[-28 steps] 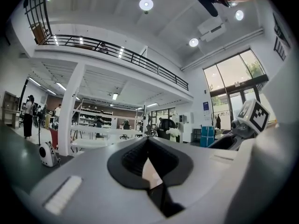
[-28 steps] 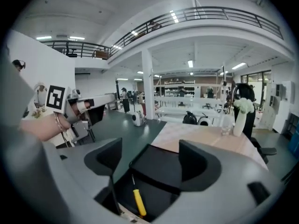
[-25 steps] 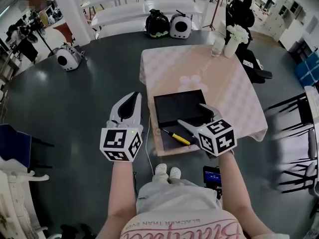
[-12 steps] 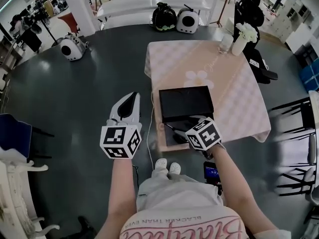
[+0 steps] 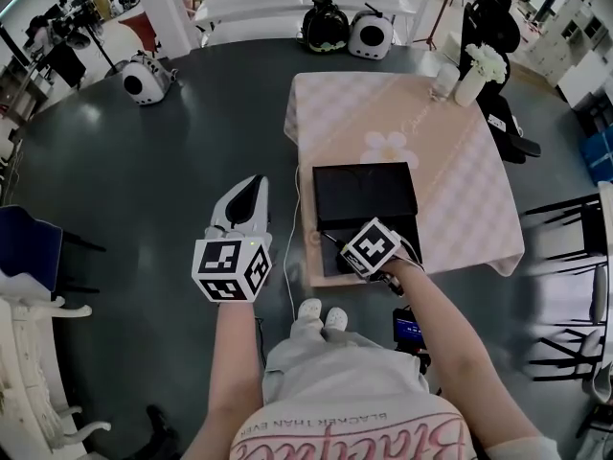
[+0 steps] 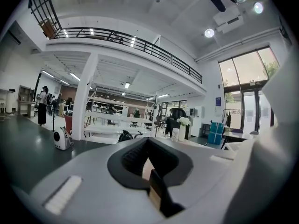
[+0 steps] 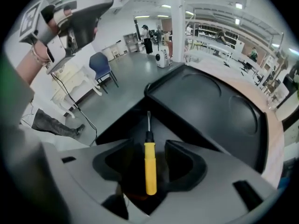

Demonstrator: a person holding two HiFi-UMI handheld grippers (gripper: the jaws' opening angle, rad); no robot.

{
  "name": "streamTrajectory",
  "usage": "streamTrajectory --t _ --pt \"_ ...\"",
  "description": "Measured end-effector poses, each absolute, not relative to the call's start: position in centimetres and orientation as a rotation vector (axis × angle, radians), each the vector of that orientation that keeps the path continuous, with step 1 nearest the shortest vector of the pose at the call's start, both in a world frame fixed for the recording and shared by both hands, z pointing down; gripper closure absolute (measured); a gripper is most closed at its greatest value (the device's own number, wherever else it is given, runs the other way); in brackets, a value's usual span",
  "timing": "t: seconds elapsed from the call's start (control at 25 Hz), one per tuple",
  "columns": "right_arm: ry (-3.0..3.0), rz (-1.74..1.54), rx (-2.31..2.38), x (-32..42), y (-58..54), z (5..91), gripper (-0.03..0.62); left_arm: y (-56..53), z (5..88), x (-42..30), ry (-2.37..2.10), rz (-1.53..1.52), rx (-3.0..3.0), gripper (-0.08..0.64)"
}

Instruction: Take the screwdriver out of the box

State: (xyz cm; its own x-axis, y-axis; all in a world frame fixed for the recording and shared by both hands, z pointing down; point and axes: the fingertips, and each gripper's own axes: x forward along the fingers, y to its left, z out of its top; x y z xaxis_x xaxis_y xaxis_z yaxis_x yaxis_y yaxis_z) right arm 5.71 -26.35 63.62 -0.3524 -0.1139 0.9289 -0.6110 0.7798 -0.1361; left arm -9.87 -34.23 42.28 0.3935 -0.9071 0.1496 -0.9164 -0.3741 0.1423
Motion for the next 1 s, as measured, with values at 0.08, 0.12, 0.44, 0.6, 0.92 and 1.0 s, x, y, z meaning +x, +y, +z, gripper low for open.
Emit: streamTrajectory --t 0.08,0.12,0.44,0.6,0.92,1.0 --pt "-1.842 0.565 0.529 5.7 -26.2 64.5 0.377 -34.2 42.4 -9.9 -1.627 0.073 2.446 0.549" --pt "-1.82 0.56 0.516 5.8 -26.1 64.9 0.379 -34.2 42.5 -10.0 -1.629 0.076 2.444 0.549" --pt "-1.71 0.445 0.46 6.0 -26.6 67.1 0.426 -34.0 42.7 -11.1 -1.667 0.082 2.413 0.549" --pt "-1.696 0.444 0.464 5.8 -26.7 67.0 0.436 -34.2 42.8 -11.7 -1.69 0.079 2.393 0.549" --pt "-1.707 0.419 0.439 5.8 -26.8 66.9 0.509 -34.1 42.4 -12.1 -1.707 0.08 2.389 0.549" --pt "-1.703 0.4 0.433 5.8 -26.9 66.9 0.509 -34.2 42.4 -12.3 -1.712 0.077 2.387 0.549"
